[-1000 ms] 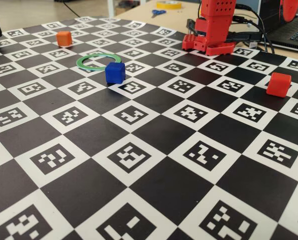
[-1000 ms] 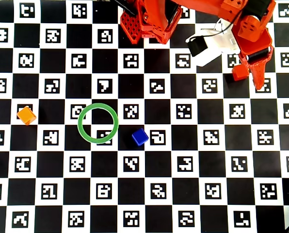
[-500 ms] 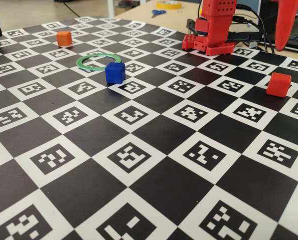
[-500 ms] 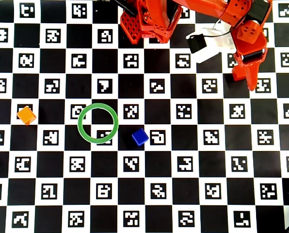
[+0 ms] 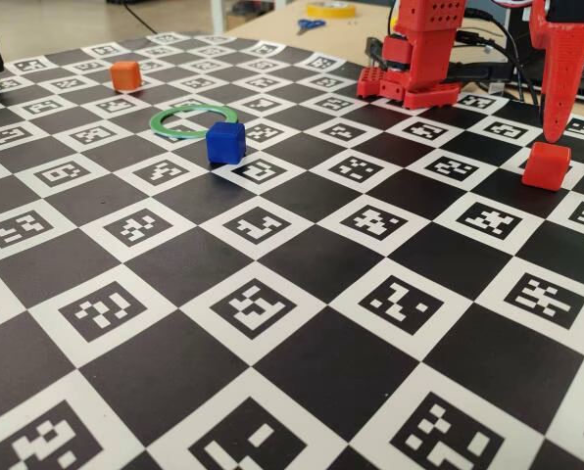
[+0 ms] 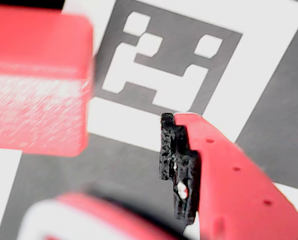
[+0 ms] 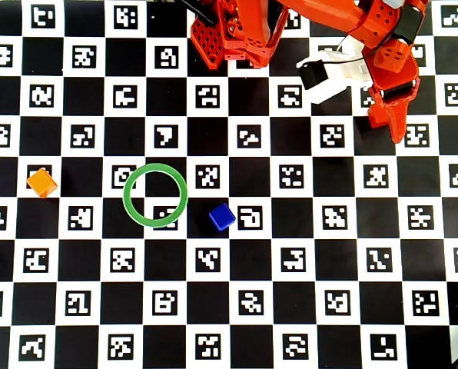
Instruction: Grab the red cube then put it in the green circle then put the blue cube on top and finally the orange cube on top
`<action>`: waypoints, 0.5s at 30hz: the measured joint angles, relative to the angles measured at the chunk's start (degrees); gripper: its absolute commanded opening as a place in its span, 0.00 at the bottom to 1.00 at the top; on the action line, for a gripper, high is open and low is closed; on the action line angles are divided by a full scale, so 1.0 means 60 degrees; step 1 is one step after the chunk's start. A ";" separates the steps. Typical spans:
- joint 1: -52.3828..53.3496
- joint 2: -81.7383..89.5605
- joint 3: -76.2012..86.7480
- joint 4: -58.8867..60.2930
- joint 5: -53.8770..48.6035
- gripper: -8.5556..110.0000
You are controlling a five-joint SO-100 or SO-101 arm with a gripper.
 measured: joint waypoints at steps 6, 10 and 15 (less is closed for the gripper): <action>0.0000 -0.0527 0.0000 -0.0439 0.0000 0.51; 0.0000 -0.0806 0.0000 -0.0762 0.0000 0.49; 0.0000 -0.1025 0.0000 -0.1128 -0.0015 0.48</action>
